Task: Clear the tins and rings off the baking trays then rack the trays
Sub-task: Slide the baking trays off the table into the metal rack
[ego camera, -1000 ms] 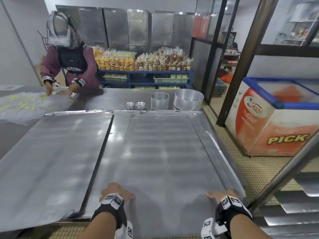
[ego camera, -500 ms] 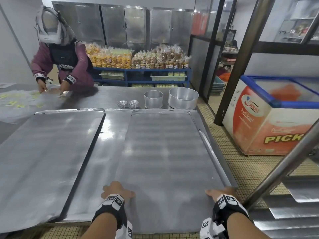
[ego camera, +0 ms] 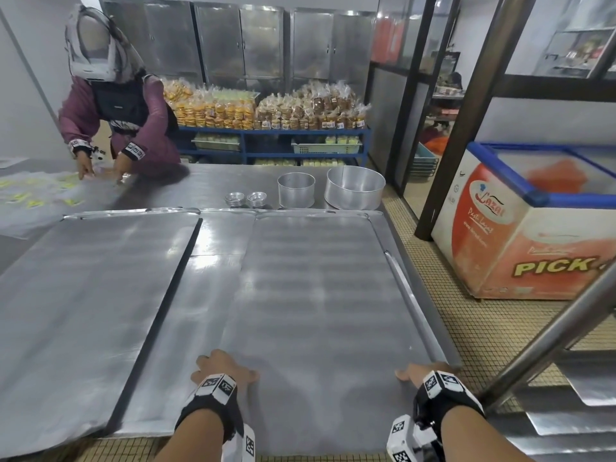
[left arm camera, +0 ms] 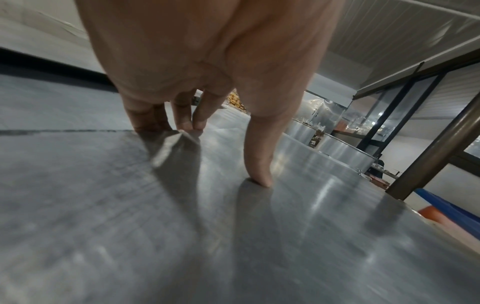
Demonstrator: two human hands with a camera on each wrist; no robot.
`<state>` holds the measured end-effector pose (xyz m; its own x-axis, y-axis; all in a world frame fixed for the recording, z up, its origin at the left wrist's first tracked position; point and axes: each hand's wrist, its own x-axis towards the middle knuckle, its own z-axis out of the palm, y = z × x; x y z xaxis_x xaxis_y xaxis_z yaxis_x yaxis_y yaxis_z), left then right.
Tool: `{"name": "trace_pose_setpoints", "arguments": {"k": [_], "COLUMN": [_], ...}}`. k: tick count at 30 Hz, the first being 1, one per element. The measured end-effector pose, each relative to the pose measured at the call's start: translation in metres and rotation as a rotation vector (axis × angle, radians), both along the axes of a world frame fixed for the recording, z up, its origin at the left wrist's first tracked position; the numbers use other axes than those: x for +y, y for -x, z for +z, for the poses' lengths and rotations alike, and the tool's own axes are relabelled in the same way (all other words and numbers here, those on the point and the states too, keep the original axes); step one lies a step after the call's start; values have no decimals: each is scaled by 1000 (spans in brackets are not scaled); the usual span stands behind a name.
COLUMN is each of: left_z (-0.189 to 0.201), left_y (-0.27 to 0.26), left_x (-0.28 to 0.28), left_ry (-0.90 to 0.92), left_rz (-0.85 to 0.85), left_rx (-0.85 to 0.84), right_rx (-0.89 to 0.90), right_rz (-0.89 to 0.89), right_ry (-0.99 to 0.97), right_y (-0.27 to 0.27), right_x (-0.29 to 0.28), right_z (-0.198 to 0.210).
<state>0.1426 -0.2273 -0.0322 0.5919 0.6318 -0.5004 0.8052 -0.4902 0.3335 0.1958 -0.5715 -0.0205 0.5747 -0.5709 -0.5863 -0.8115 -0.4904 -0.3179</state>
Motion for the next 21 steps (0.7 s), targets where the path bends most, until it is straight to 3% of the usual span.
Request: {"name": "trace_pose_setpoints", "arguments": {"k": [8,12,15,17,21], "left_z": [2,1,5,4,12], "left_y": [-1,-3,-2,-1,0], "left_x": [-5,3,18,30,38], "left_ry": [-4,77,184,255,279], "left_rz": [-12,-8,16,10,-39], "left_rx": [42,42,-3,-30,-23], "right_rx": [44,111,163,155,124], "right_rz": [134,367,594,651,704], "right_ry": [-58,19,62,61,117], "right_y": [-2,-15,-13,-7,2], "right_x": [-12,-16,-12,-8,-8], "right_z": [7,2,21,41,46]}}
